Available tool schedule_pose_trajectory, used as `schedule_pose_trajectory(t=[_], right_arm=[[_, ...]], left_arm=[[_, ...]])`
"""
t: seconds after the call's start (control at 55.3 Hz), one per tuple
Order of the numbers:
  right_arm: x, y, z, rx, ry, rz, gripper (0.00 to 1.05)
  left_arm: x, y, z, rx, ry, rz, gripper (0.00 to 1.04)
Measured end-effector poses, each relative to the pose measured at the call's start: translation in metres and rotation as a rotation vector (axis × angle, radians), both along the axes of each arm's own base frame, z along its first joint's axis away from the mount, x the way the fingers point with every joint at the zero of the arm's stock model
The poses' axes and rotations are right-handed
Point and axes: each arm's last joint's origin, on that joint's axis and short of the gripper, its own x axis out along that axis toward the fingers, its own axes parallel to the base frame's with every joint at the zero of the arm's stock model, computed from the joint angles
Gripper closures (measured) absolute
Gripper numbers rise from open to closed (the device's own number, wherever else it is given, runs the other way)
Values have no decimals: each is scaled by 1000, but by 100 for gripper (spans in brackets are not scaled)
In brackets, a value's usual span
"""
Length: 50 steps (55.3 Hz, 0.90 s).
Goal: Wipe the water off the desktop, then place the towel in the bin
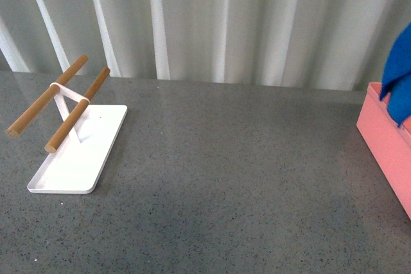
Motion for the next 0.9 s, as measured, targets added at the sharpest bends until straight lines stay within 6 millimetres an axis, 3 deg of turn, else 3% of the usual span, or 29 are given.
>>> schedule_pose_trajectory(t=[0.235, 0.524, 0.904], right_arm=[[-11, -28, -12, 44, 8, -80, 99], [-9, -61, -13, 12, -10, -121, 99], [9, -78, -15, -1, 5, -124, 99]], left_arm=[[0, 0, 0, 0, 0, 0, 7], [0, 0, 0, 0, 0, 0, 7], [0, 0, 0, 0, 0, 0, 7]])
